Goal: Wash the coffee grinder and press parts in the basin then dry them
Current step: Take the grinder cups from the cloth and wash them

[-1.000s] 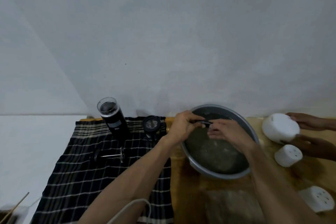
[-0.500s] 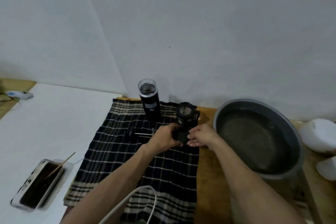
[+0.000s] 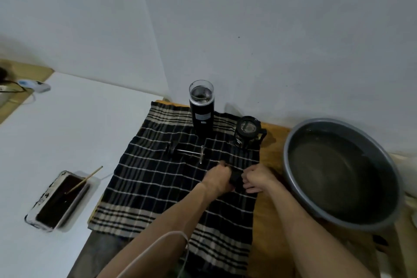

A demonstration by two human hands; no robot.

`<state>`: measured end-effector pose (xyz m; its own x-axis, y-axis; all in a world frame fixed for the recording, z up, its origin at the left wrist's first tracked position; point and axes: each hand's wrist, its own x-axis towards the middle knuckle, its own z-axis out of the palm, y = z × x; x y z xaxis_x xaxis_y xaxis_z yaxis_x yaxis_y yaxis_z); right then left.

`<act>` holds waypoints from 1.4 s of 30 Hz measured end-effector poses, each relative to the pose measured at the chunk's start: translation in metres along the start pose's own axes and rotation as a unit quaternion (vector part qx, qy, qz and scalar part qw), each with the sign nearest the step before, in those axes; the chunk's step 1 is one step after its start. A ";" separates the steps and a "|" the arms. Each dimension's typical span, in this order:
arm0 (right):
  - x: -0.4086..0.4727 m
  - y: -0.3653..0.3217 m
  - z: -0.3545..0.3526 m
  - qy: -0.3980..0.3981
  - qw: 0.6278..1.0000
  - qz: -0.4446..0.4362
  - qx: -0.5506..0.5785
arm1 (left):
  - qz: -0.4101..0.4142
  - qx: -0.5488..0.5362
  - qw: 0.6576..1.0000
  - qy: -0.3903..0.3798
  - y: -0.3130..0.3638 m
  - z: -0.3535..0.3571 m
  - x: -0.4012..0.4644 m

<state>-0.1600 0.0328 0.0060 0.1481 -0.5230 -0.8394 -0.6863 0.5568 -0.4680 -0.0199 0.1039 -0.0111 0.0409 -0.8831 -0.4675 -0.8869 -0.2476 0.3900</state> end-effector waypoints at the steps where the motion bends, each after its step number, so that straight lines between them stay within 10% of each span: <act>1: -0.006 -0.007 -0.006 -0.019 0.999 0.005 -0.026 | 0.005 -0.007 1.000 0.005 -0.001 -0.007 -0.001; 7: -0.055 -0.093 -0.045 -0.091 0.985 -0.059 -0.132 | -0.045 -0.038 0.989 0.136 -0.019 -0.095 -0.015; 14: -0.090 -0.212 -0.044 0.041 0.946 -0.284 -0.147 | -0.149 -0.194 0.942 0.230 -0.059 -0.154 -0.001; 29: -0.032 -0.180 -0.015 -0.017 0.960 -0.271 -0.061 | -0.026 -0.597 0.728 0.336 -0.055 -0.203 0.028; 42: -0.072 -0.187 0.010 -0.179 0.895 -0.399 -0.086 | 0.119 -0.665 0.694 0.250 -0.048 -0.264 -0.018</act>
<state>-0.0349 -0.0273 0.1509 0.8380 -0.4519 -0.3058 -0.3550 -0.0260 -0.9345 0.1433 0.0265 0.1876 0.4157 -0.9075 -0.0600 0.2983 0.0737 0.9516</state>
